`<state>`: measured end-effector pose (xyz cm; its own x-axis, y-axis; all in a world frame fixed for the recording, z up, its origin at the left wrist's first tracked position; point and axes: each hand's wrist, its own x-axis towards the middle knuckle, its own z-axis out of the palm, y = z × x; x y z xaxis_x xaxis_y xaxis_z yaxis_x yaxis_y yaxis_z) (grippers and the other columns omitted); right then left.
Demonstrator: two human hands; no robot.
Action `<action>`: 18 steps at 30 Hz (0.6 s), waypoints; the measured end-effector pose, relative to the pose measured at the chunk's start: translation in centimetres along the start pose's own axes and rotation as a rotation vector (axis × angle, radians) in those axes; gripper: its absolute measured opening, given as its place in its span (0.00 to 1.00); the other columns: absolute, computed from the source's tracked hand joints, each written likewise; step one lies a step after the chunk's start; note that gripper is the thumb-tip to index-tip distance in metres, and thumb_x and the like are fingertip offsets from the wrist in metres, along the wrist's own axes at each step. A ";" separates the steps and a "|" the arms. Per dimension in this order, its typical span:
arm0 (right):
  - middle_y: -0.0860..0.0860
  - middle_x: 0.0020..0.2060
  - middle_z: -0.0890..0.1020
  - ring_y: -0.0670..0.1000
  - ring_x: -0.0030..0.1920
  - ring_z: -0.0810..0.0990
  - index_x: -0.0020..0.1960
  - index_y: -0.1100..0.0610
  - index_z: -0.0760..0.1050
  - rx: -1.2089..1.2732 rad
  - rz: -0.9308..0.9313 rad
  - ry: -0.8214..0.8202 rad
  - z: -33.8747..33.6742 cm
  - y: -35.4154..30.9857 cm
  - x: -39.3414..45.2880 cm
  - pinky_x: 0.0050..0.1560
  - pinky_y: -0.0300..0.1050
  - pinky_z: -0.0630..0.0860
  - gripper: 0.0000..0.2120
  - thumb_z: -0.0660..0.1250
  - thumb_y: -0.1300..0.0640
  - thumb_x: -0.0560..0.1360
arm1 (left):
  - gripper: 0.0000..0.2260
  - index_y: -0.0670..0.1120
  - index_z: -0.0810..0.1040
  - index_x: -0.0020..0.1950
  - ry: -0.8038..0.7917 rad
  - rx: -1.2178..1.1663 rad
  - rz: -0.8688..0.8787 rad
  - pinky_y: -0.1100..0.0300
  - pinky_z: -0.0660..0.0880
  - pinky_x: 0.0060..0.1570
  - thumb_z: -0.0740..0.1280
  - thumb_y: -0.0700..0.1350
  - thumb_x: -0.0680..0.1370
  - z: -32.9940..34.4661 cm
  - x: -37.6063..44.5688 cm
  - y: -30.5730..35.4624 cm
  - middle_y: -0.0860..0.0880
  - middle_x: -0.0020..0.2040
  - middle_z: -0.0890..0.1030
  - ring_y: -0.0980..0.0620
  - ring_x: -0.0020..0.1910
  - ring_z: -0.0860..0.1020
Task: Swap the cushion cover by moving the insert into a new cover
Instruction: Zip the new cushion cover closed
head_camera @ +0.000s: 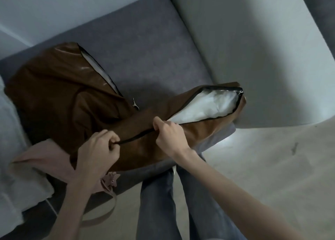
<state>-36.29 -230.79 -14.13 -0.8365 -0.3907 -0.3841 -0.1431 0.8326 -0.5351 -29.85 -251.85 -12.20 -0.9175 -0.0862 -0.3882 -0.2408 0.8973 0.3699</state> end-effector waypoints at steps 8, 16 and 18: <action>0.49 0.42 0.77 0.50 0.43 0.70 0.48 0.56 0.76 -0.087 -0.097 0.094 -4.0 6.5 -1.0 0.45 0.46 0.72 0.11 0.58 0.63 0.70 | 0.15 0.51 0.68 0.58 -0.127 0.018 0.120 0.52 0.77 0.43 0.67 0.54 0.76 4.4 5.3 12.7 0.49 0.53 0.77 0.47 0.50 0.79; 0.53 0.61 0.73 0.54 0.54 0.77 0.66 0.56 0.72 -0.085 -0.111 0.018 -5.1 8.3 0.7 0.46 0.38 0.71 0.23 0.59 0.67 0.72 | 0.05 0.48 0.73 0.47 0.039 -0.063 0.043 0.62 0.68 0.37 0.67 0.47 0.77 6.7 5.6 12.2 0.50 0.47 0.75 0.54 0.40 0.76; 0.53 0.63 0.71 0.55 0.54 0.77 0.67 0.55 0.71 -0.144 -0.136 -0.015 -5.0 8.3 1.4 0.43 0.38 0.69 0.24 0.59 0.66 0.71 | 0.06 0.48 0.73 0.50 0.018 -0.044 0.011 0.61 0.69 0.39 0.67 0.48 0.77 6.8 5.5 12.3 0.49 0.49 0.74 0.53 0.43 0.77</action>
<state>-41.31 -222.45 -15.31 -0.7964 -0.5083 -0.3278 -0.3290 0.8188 -0.4705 -35.74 -238.37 -15.50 -0.9256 -0.0843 -0.3690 -0.2440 0.8782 0.4114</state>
